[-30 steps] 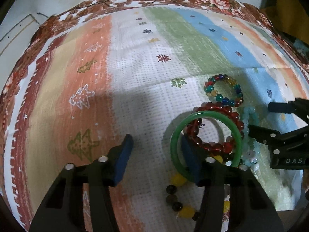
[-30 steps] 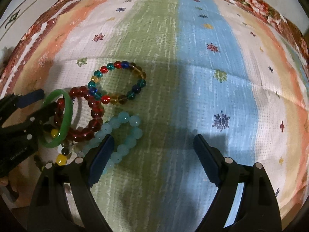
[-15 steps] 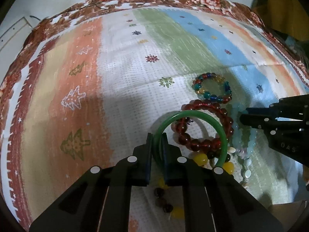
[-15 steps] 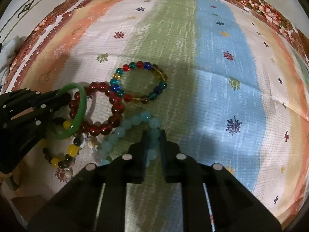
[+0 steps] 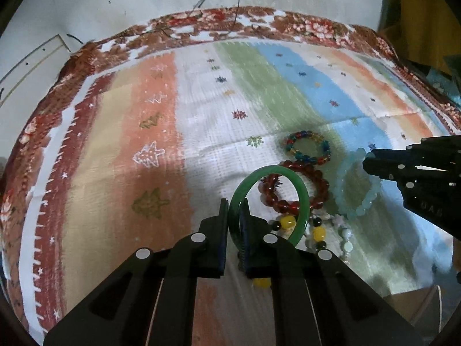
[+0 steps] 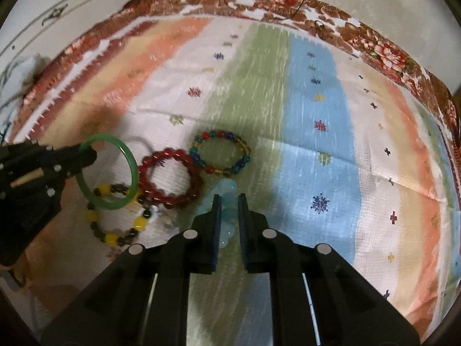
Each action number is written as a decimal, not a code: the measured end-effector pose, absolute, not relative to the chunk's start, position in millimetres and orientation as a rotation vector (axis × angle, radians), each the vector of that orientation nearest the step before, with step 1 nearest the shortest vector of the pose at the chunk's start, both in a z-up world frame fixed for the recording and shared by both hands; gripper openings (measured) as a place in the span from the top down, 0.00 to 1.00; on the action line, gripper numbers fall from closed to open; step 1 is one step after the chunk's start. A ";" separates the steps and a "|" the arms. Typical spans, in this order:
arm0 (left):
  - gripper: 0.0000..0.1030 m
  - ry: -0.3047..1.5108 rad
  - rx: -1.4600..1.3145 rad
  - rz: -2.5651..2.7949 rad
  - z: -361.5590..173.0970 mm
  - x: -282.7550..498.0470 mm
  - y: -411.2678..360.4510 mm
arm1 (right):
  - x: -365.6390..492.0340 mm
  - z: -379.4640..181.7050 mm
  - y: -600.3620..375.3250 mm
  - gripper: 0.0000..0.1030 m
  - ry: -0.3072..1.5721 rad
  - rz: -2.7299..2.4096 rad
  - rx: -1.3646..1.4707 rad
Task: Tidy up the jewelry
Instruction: 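Grasp the green jade bangle with the left gripper while the right grasps the light-blue bracelet, then lift and carry the bangle and light-blue bracelet over the tin box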
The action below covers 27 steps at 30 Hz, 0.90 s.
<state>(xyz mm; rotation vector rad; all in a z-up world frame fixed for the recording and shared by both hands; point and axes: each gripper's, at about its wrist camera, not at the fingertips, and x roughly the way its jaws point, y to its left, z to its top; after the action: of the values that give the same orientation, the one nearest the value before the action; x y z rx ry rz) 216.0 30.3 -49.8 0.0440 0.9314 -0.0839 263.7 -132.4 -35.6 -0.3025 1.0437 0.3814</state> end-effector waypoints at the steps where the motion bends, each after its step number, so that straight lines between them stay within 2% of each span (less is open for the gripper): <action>1: 0.93 0.925 0.041 -0.085 -46.0 212.9 30.1 | 261.1 -32.6 -134.0 0.88 1.036 0.380 -0.297; 27: 0.93 0.842 -0.027 -0.090 -13.0 156.0 34.5 | 206.9 26.9 -161.2 0.88 0.885 0.400 -0.155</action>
<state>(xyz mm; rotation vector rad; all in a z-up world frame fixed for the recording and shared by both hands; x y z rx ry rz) 156.0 34.5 -13.0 -0.0268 0.8415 -0.0898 206.9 -161.2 26.9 -0.1554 0.8850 0.3999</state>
